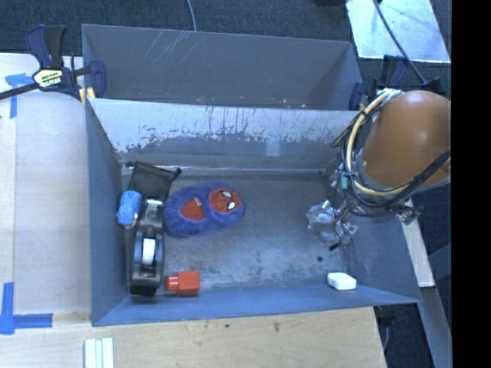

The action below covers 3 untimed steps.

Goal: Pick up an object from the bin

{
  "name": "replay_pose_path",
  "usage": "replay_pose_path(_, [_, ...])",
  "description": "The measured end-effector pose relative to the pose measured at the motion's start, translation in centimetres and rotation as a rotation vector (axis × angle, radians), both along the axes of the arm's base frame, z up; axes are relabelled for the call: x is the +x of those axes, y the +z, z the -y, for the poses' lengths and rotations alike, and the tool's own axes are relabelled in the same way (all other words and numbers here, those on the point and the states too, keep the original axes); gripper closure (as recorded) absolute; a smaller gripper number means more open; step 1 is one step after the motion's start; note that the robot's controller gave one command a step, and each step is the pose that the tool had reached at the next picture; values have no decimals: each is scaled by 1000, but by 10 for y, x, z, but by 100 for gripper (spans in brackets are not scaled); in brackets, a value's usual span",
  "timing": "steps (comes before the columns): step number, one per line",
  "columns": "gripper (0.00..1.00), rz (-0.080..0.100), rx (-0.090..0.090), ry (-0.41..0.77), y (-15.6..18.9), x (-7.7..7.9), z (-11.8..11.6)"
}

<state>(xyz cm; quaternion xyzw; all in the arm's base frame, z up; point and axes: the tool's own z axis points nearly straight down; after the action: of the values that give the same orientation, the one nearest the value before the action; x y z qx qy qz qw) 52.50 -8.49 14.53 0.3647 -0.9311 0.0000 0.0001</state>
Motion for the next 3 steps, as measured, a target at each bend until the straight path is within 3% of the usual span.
replay_pose_path(1, [100, 6, 0, 208, 29, -5, 5])
replay_pose_path(2, [100, 8, 1, 293, 25, 61, -20])
replay_pose_path(3, [100, 8, 1, 86, 47, 62, -26])
